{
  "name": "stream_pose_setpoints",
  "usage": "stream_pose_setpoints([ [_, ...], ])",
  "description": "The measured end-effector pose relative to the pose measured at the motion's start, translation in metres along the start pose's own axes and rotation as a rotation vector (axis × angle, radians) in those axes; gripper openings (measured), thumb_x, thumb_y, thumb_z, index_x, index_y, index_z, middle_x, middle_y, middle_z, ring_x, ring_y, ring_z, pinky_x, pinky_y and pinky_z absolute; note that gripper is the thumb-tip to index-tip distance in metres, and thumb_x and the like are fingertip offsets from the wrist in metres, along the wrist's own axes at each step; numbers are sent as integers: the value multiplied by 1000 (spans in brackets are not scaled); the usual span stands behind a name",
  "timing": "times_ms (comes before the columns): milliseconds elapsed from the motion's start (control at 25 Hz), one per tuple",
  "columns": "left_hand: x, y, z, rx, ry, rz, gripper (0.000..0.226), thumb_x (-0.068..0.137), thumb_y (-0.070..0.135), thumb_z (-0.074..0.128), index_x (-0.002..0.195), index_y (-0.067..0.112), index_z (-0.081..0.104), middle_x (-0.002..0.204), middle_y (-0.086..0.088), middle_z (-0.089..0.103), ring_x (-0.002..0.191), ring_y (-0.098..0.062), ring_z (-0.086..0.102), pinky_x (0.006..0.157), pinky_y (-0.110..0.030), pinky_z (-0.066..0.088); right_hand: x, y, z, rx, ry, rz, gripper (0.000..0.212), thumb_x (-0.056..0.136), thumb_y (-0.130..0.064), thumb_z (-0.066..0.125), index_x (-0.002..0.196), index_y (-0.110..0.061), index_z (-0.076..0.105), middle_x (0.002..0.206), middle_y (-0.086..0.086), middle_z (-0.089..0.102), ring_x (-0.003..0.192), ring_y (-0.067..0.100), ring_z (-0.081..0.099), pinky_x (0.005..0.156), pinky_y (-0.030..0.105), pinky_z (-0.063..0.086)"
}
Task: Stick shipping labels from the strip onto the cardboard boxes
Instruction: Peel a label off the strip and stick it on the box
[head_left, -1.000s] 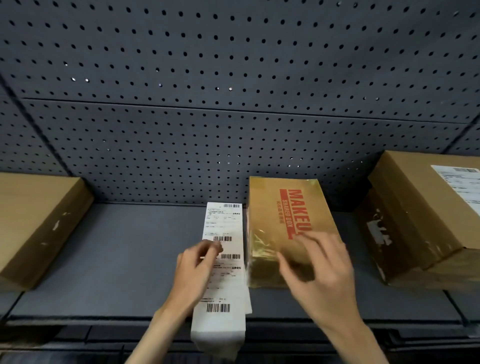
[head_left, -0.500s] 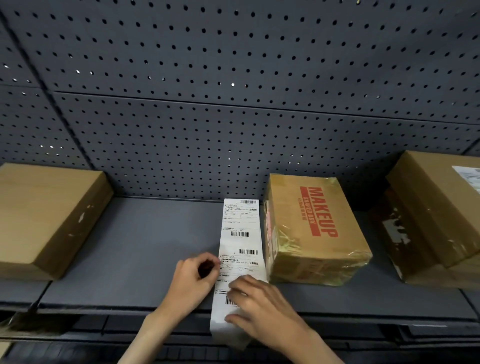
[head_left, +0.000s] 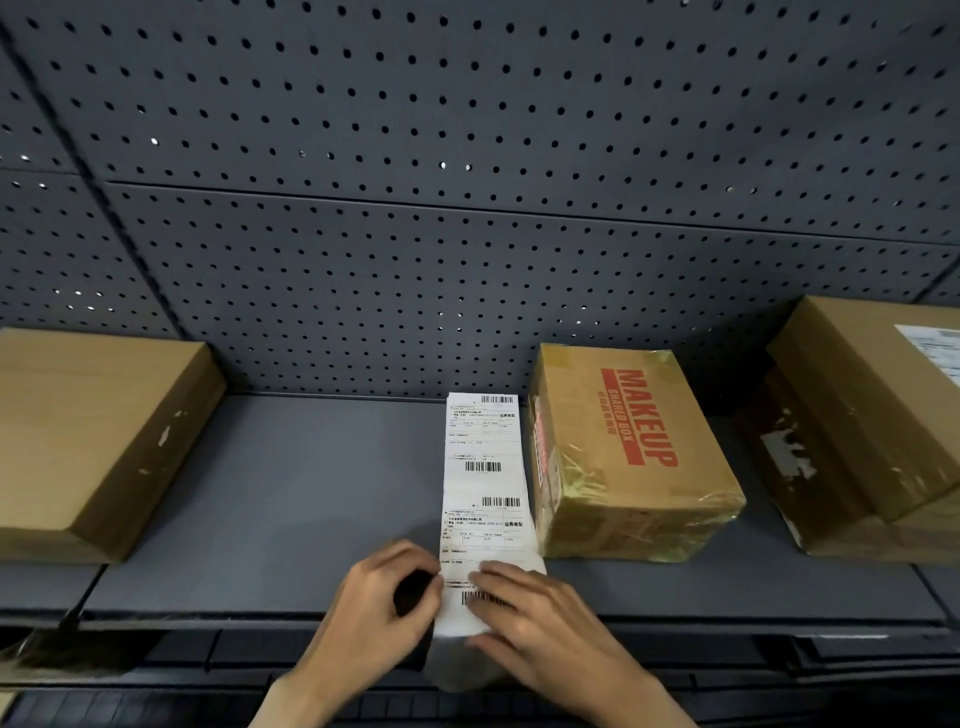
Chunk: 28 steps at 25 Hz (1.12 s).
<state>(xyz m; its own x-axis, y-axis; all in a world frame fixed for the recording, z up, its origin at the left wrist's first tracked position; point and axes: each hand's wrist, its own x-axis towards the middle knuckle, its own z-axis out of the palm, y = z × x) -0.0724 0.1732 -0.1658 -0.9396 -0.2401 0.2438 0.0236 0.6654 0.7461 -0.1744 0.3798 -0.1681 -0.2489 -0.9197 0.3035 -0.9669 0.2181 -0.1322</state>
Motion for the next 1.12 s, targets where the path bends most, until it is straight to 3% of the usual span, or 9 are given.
stream_pose_setpoints([
  [120, -3, 12, -8, -149, 69, -116, 25, 85, 45, 64, 70, 24, 64, 72, 11, 64, 69, -5, 62, 66, -18, 45, 6, -2, -11, 160, 117, 106, 23, 101, -35, 61, 111, -19, 74, 115, -4, 74, 107, 13, 70, 87, 29, 59],
  [240, -6, 21, -5, -285, -57, -185, 25, 79, 51, 72, 81, 26, 75, 81, 4, 71, 79, -13, 68, 77, -29, 53, 13, -4, -23, 187, 227, 139, 24, 102, -30, 59, 111, -14, 75, 110, -2, 75, 97, 14, 71, 83, 29, 58],
  [360, -5, 27, 5, -493, -80, -198, 16, 85, 25, 75, 101, 22, 79, 100, 4, 79, 101, -17, 72, 95, -38, 54, 18, -4, -28, 176, 238, 105, 21, 100, -29, 64, 108, -14, 76, 107, -2, 75, 95, 14, 70, 81, 30, 58],
  [480, -4, 31, 7, -603, -123, -190, 27, 89, 6, 70, 109, 23, 76, 114, 3, 77, 114, -14, 68, 101, -28, 50, 21, -4, -32, 275, 249, 146, 23, 97, -33, 71, 105, -12, 79, 108, -3, 74, 98, 11, 69, 85, 26, 56],
  [640, -7, 31, 7, -569, -140, -170, 30, 90, 14, 69, 113, 33, 73, 119, 10, 74, 120, -8, 63, 101, -23, 47, 24, -7, -37, 383, 261, 163, 21, 96, -31, 73, 101, -11, 79, 106, -4, 71, 99, 9, 67, 82, 27, 56],
  [800, -9, 29, 7, -428, -84, -93, 24, 89, 28, 68, 112, 33, 71, 107, 10, 76, 103, -4, 69, 88, -23, 52, 26, -8, -38, 368, 278, 138, 19, 96, -29, 74, 100, -10, 79, 103, -3, 71, 93, 11, 67, 78, 27, 56],
  [1000, -8, 31, 6, -326, -45, 14, 29, 88, 7, 69, 109, 27, 70, 101, 17, 72, 96, 2, 67, 84, -11, 47, 25, -5, -37, 457, 299, 174, 17, 95, -26, 75, 101, -11, 80, 103, -4, 73, 93, 8, 69, 78, 27, 57],
  [1120, -8, 29, 3, -314, -62, -10, 23, 88, 13, 70, 104, 30, 73, 98, 17, 72, 93, 1, 67, 81, -12, 48, 24, -6, -35, 516, 292, 222, 12, 97, -20, 71, 96, -11, 80, 101, -4, 74, 92, 7, 70, 79, 27, 58],
])
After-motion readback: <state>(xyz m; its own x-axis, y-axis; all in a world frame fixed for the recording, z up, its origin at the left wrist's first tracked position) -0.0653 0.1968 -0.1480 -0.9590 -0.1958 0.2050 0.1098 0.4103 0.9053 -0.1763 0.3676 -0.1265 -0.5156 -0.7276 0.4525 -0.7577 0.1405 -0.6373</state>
